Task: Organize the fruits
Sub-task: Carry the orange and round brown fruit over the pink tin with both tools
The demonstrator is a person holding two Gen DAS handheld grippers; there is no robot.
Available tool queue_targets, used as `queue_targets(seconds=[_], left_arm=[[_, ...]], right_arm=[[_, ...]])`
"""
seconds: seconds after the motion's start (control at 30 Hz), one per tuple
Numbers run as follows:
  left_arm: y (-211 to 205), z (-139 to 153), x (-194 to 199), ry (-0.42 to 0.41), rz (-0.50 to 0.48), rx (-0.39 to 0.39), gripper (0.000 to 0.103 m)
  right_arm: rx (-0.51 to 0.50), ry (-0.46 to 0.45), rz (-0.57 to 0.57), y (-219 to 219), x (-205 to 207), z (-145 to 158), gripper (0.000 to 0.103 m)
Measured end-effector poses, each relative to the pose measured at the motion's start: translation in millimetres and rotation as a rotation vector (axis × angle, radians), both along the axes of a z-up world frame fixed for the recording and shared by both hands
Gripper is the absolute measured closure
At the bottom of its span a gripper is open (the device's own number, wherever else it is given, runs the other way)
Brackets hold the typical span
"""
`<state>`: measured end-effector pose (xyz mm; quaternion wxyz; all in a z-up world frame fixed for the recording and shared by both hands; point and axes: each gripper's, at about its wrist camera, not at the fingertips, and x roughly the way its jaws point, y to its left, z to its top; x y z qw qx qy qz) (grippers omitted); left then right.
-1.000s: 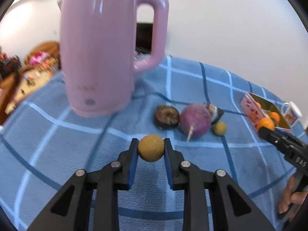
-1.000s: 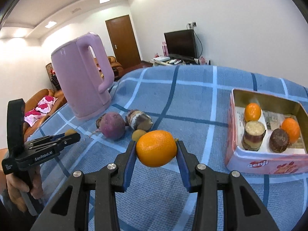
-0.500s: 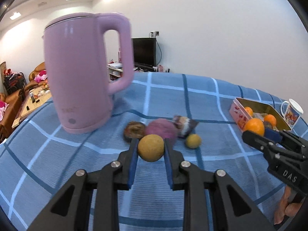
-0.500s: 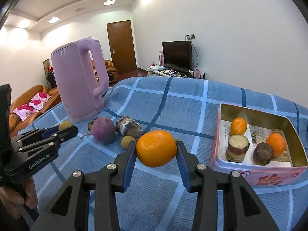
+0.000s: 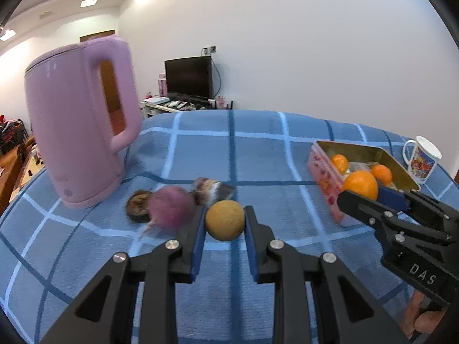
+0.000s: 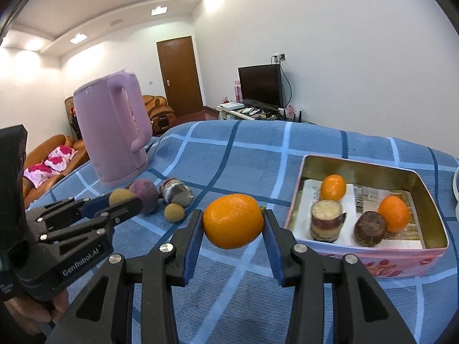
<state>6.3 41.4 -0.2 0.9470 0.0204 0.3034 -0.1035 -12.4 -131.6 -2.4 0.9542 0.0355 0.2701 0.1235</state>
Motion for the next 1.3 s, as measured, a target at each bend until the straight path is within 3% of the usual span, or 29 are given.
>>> queue_targets(seconds=[1.0, 1.3], left_arm=[[-123, 15, 14, -0.021, -0.141, 0.022, 0.076], [-155, 13, 26, -0.009, -0.173, 0.018, 0.076]], right_arm=[[0.043, -0.046, -0.156, -114, -5, 12, 0.060], [0.035, -0.055, -0.274, -163, -3, 16, 0.060]])
